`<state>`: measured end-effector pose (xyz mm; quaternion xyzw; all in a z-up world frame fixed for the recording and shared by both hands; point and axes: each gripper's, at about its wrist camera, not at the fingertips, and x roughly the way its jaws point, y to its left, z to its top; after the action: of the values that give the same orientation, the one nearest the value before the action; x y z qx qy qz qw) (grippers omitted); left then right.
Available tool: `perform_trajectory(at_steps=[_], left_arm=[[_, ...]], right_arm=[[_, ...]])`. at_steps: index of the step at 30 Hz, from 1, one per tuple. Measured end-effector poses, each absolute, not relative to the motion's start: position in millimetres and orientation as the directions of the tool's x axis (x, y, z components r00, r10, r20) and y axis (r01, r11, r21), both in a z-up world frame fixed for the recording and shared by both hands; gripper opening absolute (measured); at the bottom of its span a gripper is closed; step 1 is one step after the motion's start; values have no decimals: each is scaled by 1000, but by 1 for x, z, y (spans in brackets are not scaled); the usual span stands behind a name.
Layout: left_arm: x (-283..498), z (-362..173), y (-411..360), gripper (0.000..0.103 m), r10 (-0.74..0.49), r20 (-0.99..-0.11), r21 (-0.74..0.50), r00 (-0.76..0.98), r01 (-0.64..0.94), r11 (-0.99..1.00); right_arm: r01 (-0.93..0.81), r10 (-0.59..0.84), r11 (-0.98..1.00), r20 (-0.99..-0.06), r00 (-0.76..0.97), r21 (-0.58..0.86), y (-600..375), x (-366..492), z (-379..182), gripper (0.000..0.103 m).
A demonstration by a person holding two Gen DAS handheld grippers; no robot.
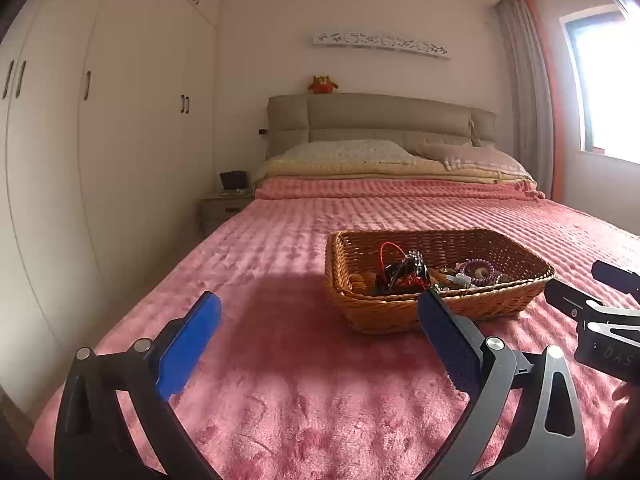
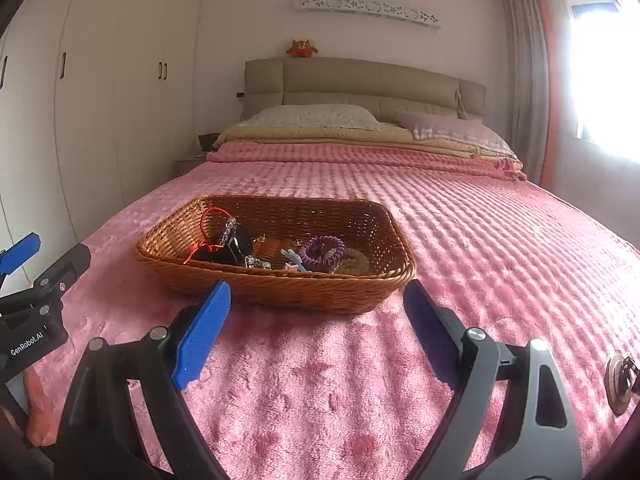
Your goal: Organize jewelry
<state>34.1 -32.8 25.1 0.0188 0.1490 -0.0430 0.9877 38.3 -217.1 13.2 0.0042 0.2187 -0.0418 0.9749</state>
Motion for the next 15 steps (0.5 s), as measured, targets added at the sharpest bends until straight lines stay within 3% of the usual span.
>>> perform_trajectory(at_steps=[15], left_arm=[[31,27,-35,95,-95,-296,38,950,111,993]], right_arm=[[85,-70,996,-437,897,17,-222,38,12,84]])
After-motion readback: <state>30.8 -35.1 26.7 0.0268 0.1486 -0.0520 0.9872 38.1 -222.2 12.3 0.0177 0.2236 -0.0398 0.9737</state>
